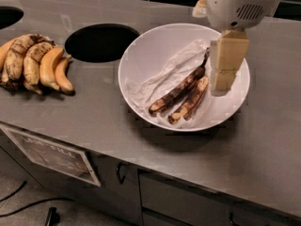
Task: Pick banana from white bowl
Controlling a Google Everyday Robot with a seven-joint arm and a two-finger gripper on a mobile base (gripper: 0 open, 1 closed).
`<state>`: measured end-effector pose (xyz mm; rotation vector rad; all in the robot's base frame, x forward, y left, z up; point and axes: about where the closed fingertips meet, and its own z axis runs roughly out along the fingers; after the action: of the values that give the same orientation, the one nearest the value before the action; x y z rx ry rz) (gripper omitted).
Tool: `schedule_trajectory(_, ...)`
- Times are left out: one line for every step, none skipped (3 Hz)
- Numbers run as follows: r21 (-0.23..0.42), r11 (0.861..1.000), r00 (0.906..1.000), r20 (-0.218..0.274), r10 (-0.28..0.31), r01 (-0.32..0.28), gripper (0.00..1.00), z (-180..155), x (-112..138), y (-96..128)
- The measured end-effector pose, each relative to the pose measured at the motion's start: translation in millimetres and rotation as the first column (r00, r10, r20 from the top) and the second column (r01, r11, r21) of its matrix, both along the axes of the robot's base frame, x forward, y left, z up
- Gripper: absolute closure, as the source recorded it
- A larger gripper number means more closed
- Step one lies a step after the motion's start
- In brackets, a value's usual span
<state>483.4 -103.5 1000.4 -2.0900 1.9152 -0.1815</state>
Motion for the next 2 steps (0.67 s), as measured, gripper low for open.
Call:
schedule_trajectory(-0.011, 0.999, 0.9993, 0.001, 0.037, -0.037, 0.03, -1.2, 9.2, 14.7)
schedule_trajectory(-0.009, 0.999, 0.9987, 0.000, 0.051, -0.051, 0.15, -3.5, 14.5, 20.0)
